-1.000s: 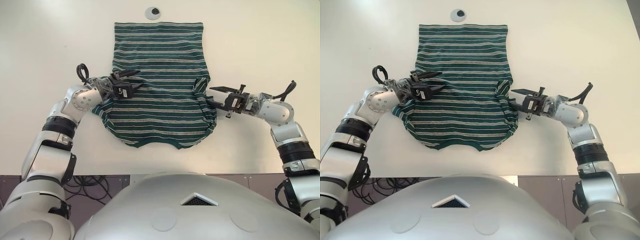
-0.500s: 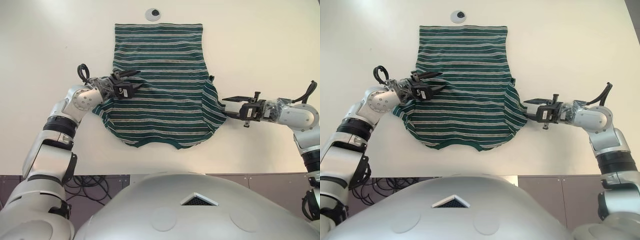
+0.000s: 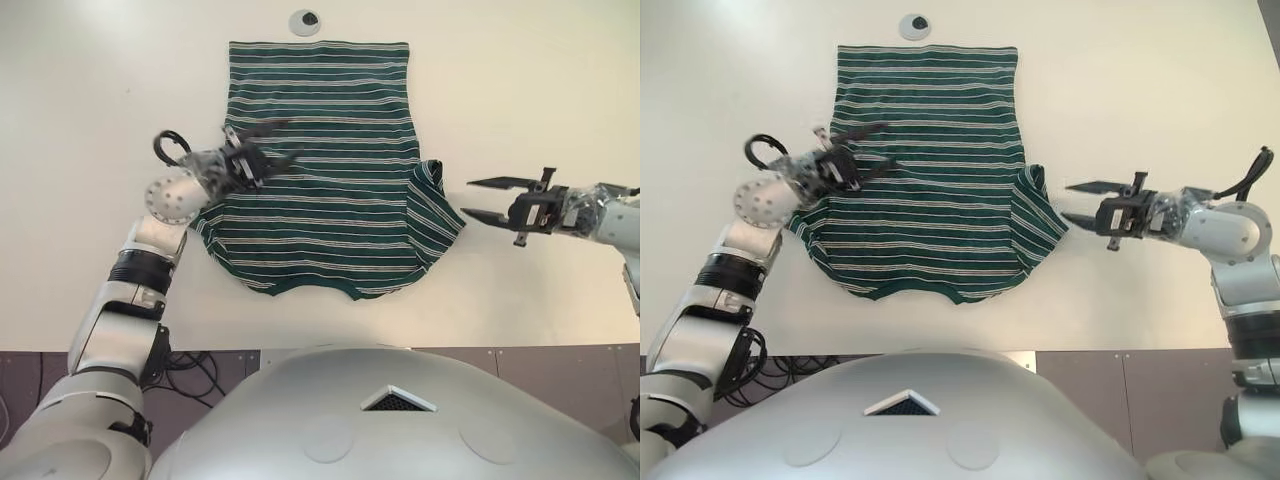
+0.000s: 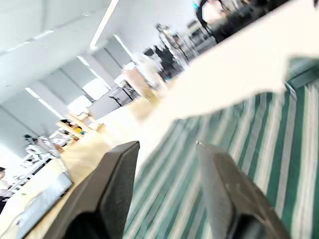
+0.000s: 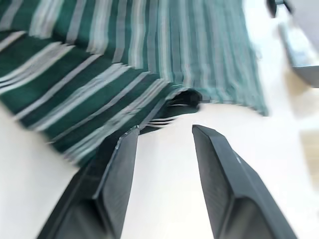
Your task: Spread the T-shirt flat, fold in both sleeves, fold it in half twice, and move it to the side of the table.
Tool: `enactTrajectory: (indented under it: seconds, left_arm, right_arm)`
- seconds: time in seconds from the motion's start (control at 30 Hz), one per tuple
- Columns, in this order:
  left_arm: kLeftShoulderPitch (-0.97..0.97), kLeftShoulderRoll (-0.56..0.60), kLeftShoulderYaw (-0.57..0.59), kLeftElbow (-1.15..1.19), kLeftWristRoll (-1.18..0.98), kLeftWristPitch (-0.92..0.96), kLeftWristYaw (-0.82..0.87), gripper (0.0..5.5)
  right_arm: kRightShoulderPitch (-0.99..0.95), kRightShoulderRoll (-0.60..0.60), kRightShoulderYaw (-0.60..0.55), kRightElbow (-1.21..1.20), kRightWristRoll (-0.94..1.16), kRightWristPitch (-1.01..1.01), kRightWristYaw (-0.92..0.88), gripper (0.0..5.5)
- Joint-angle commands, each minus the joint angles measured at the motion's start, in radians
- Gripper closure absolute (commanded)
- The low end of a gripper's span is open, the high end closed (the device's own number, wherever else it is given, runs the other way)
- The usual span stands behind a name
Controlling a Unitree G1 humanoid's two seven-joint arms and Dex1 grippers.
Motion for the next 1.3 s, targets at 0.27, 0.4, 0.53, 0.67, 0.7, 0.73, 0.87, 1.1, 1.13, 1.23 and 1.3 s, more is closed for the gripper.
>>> enactTrajectory:
  seconds: [0.27, 0.4, 0.53, 0.67, 0.7, 0.73, 0.87, 1.1, 1.13, 1.23, 1.3]
  left_arm:
    - [0.513, 0.259, 0.434, -0.146, -0.685, 0.611, -0.626, 3.44]
    - [0.572, 0.260, 0.494, -0.033, -0.720, 0.796, -0.732, 3.44]
    - [0.530, 0.219, 0.464, 0.030, -0.630, 0.901, -0.637, 3.44]
    - [0.432, 0.183, 0.454, 0.122, -0.576, 1.067, -0.496, 3.44]
    - [0.416, 0.177, 0.459, 0.122, -0.576, 1.102, -0.476, 3.44]
    - [0.405, 0.172, 0.460, 0.120, -0.571, 1.129, -0.456, 3.44]
    - [0.383, 0.163, 0.467, 0.060, -0.559, 1.212, -0.376, 3.44]
    - [0.390, 0.168, 0.465, 0.008, -0.509, 1.248, -0.338, 3.98]
    - [0.391, 0.168, 0.465, 0.005, -0.502, 1.249, -0.340, 4.10]
    - [0.387, 0.165, 0.465, 0.009, -0.485, 1.247, -0.346, 4.71]
    - [0.381, 0.160, 0.469, 0.020, -0.475, 1.239, -0.348, 5.05]
  right_arm:
    - [0.018, 0.067, -0.003, 0.034, -0.020, -0.013, -0.063, 3.51]
    - [0.026, 0.081, 0.005, 0.039, -0.022, -0.012, -0.065, 3.51]
    - [0.033, 0.097, 0.013, 0.061, -0.030, -0.021, -0.065, 3.51]
    - [0.038, 0.096, 0.014, 0.066, -0.025, -0.024, -0.062, 3.51]
    - [0.036, 0.096, 0.014, 0.069, -0.024, -0.024, -0.061, 3.51]
    - [0.035, 0.096, 0.014, 0.070, -0.024, -0.023, -0.060, 3.51]
    - [0.032, 0.099, 0.019, 0.072, -0.023, -0.020, -0.058, 3.51]
    - [0.038, 0.101, 0.022, 0.068, -0.024, -0.017, -0.061, 3.51]
    - [0.038, 0.102, 0.022, 0.068, -0.023, -0.016, -0.061, 3.51]
    - [0.038, 0.104, 0.023, 0.066, -0.023, -0.013, -0.062, 3.51]
    - [0.037, 0.107, 0.026, 0.068, -0.023, -0.013, -0.062, 3.51]
